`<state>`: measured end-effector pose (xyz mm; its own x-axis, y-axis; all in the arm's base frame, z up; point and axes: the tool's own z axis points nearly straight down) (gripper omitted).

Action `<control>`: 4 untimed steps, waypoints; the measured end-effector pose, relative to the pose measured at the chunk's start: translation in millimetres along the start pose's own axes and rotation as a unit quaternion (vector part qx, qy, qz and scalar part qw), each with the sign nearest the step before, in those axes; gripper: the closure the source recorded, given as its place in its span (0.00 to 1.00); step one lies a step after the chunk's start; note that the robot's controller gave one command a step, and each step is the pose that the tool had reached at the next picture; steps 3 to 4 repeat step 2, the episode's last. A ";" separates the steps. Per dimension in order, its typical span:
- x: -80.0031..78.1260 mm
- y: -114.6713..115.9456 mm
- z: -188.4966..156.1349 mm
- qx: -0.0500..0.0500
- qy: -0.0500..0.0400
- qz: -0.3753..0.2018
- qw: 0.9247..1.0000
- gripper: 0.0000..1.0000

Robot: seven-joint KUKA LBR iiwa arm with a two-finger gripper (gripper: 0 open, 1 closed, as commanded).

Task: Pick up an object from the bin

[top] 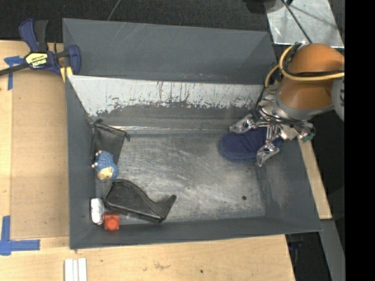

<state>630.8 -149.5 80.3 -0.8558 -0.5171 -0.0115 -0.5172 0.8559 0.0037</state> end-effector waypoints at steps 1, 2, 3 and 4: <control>0.2 -0.4 -1.0 0.001 -0.001 0.001 1.000 1.00; -10.3 20.3 -149.9 0.005 0.002 -0.147 0.989 1.00; -10.3 20.3 -149.9 0.005 0.002 -0.147 0.989 1.00; -10.3 20.3 -149.9 0.005 0.002 -0.147 0.989 1.00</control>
Offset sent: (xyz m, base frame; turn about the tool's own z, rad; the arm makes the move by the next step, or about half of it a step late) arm 0.0000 0.0000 0.0000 0.0000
